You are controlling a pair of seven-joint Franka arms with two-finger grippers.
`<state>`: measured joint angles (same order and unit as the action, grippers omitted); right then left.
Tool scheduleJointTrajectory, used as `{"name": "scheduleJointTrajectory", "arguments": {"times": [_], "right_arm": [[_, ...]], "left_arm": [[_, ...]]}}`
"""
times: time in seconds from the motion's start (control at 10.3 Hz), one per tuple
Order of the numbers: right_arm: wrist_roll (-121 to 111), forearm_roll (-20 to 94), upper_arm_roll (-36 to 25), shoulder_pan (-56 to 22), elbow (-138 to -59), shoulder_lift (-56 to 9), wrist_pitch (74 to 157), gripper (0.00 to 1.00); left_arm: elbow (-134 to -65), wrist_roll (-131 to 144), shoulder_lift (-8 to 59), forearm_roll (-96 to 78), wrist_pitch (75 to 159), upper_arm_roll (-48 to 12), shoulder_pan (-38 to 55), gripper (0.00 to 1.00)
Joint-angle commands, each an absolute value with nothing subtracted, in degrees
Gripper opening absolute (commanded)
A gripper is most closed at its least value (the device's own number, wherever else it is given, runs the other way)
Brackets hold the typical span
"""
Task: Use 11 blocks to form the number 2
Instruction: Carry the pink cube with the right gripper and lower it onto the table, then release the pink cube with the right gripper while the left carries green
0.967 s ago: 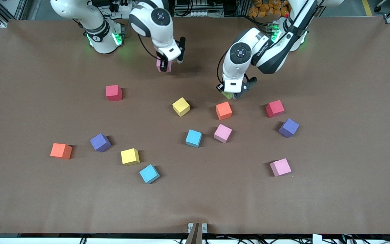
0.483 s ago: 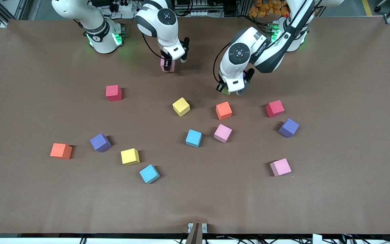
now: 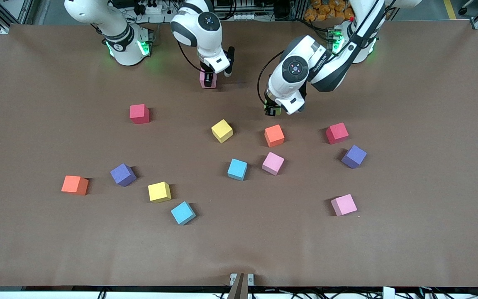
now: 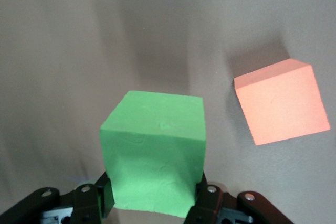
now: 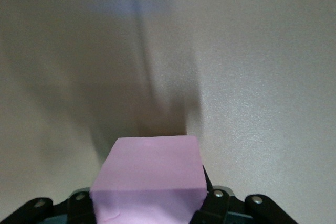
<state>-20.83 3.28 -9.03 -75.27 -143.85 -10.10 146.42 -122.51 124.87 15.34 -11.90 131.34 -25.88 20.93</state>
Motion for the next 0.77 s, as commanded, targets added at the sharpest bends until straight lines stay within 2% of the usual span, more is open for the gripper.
{"name": "scheduleJointTrajectory", "arguments": {"times": [0.0, 0.39, 0.48, 0.58, 0.68], "right_arm": [[-20.13, 3.34, -9.76, -76.73, -142.74, -11.24, 146.87, 0.35], [-20.13, 3.34, -9.76, -76.73, -141.77, -13.18, 146.95, 0.40], [-20.04, 3.34, -9.76, -76.73, -141.59, -13.36, 147.21, 0.45], [-20.13, 3.34, -9.76, -76.73, -141.50, -13.36, 147.22, 0.51], [-20.04, 3.34, -9.76, -76.73, -141.50, -13.36, 147.48, 0.69]], "left_arm": [[-122.61, 126.91, 15.47, -13.53, 132.89, -26.10, 21.18, 0.00], [-122.78, 126.65, 15.21, -13.71, 134.91, -27.15, 21.36, 0.00], [-122.78, 126.56, 15.12, -13.80, 134.91, -27.25, 21.36, 0.00], [-122.78, 126.56, 15.20, -13.80, 134.91, -27.59, 21.36, 0.00], [-122.78, 126.39, 15.38, -13.71, 134.91, -27.68, 21.36, 0.00]]}}
